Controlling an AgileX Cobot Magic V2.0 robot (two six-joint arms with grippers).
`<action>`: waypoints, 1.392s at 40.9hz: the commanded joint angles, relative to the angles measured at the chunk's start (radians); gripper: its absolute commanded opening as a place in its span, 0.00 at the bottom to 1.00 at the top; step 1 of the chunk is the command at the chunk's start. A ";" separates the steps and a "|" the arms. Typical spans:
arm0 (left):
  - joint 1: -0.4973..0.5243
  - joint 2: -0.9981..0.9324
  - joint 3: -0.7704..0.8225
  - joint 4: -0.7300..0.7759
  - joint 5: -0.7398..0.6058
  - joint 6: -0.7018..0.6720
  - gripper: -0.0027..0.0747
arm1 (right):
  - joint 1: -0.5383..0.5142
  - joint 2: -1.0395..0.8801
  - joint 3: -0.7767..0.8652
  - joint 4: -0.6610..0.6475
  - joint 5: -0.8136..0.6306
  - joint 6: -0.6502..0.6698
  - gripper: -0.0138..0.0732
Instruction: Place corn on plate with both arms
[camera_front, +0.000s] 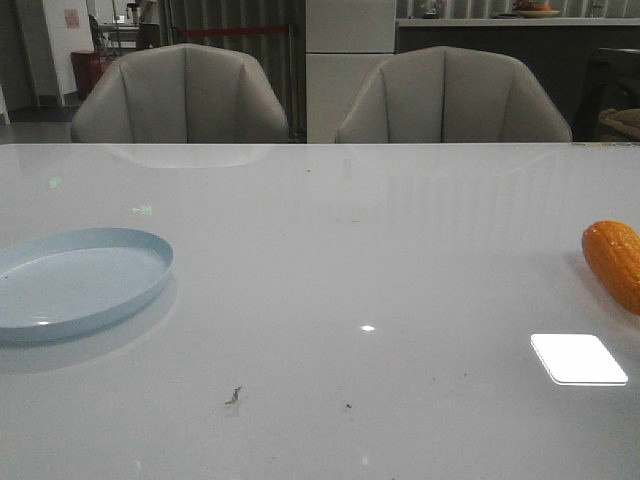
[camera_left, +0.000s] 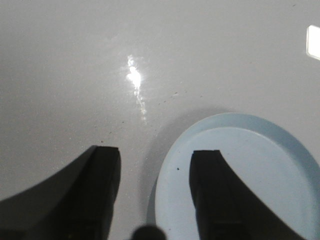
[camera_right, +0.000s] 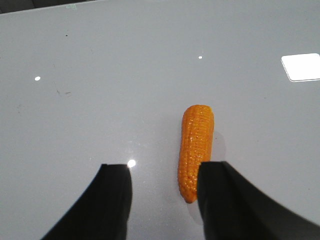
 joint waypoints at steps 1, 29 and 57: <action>0.005 0.040 -0.071 -0.015 0.006 -0.010 0.55 | 0.001 -0.002 -0.037 -0.009 -0.076 -0.007 0.65; 0.003 0.321 -0.206 -0.003 0.092 0.000 0.55 | 0.001 -0.001 -0.035 -0.009 -0.069 -0.007 0.65; 0.003 0.331 -0.335 -0.080 0.249 0.000 0.16 | 0.001 -0.001 -0.035 -0.009 -0.069 -0.007 0.65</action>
